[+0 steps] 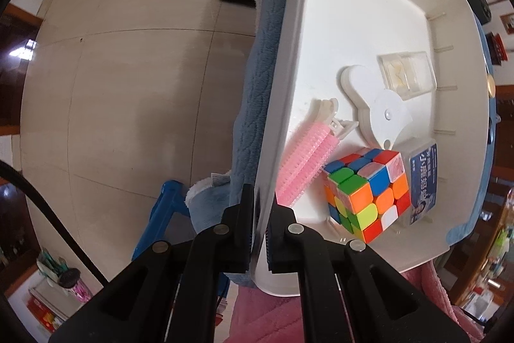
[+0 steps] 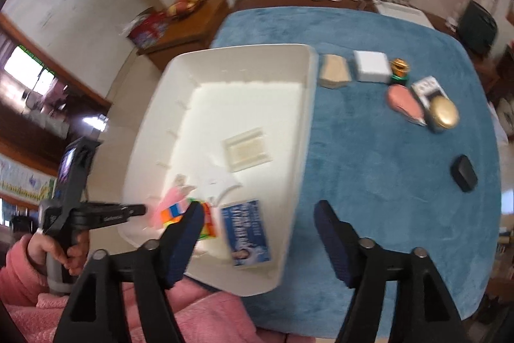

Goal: Organize rigid objects
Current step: 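Move the right tool to the black charger plug and grasp it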

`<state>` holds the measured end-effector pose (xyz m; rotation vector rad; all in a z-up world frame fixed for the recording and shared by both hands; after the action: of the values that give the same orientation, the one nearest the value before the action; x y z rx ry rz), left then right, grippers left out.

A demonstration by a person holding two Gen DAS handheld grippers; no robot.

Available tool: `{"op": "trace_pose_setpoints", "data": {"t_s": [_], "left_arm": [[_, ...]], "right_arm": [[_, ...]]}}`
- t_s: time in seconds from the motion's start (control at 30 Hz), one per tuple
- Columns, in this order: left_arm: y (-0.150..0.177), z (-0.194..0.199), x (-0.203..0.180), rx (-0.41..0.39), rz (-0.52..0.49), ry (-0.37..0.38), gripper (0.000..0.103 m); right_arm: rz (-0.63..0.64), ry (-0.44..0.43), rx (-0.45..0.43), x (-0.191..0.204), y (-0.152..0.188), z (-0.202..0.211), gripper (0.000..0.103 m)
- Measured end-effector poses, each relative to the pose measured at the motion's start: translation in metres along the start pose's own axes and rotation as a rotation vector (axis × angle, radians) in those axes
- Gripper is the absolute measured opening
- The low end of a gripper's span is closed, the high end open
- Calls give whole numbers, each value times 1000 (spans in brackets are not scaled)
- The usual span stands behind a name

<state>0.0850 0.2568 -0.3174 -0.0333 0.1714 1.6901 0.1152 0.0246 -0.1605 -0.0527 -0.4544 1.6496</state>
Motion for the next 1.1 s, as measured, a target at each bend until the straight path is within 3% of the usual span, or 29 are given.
{"op": "trace_pose_setpoints", "data": {"t_s": [0.63,0.9,1.1], "left_arm": [[4,4,3,-60,102,-24,9],[1,2,0,-54,79,-60,10],[1,1,0,-46,75,-86,11]], "right_arm": [[-673,109,61,-232,-4,-12,83],[-858,131,83,-297,-1,-40,83],[-873,167,105,-321,-6,-62,83]]}}
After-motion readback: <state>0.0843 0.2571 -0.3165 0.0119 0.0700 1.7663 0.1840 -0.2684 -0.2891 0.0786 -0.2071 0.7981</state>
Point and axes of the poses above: each gripper's, at about its wrist camera, not at the fingertips, and z roughly against the way its jaws point, x to its left, y to its underside, the point moved 5 cm from there along -z, roughly the way its jaws point
